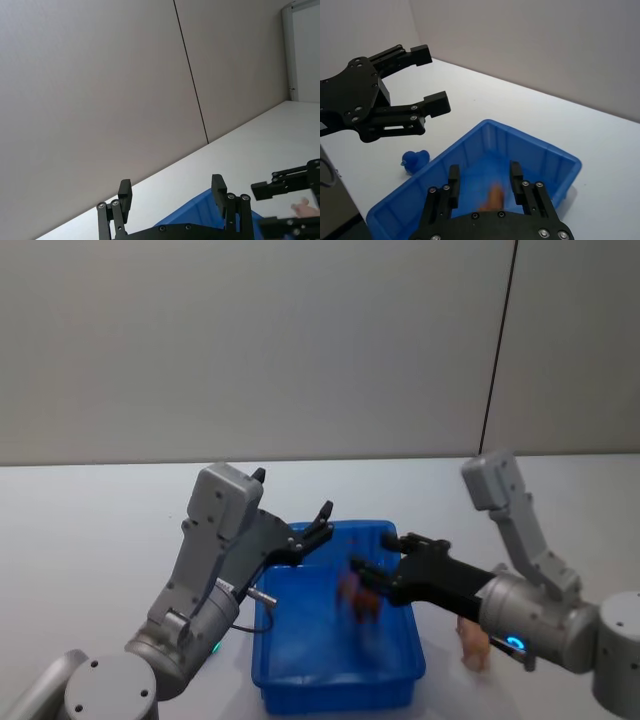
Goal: Pick up the two dolls from the table and place them into the box.
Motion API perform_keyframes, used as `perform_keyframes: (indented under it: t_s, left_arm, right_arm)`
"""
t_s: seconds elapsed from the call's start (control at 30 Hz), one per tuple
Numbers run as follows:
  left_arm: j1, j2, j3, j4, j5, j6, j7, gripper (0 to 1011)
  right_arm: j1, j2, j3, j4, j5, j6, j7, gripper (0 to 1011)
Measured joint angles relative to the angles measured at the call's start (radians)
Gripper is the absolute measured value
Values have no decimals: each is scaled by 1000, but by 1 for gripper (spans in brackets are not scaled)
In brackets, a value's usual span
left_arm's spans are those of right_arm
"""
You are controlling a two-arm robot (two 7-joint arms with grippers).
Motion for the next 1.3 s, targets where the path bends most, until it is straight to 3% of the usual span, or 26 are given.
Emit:
perform_keyframes:
  t_s: [0.3, 0.53, 0.8, 1.3]
  left_arm:
    - [0, 0, 0, 0, 0, 0, 0, 1002]
    - [0, 0, 0, 0, 0, 0, 0, 1001]
    - [0, 0, 0, 0, 0, 0, 0, 1002]
    - [0, 0, 0, 0, 0, 0, 0, 1002]
  right_arm:
    - [34, -25, -15, 55, 5, 11, 26, 831]
    - [25, -17, -16, 50, 5, -4, 8, 1001]
    - [-26, 20, 0, -8, 20, -20, -52, 1001]
    - [-182, 116, 38, -148, 99, -49, -204, 1001]
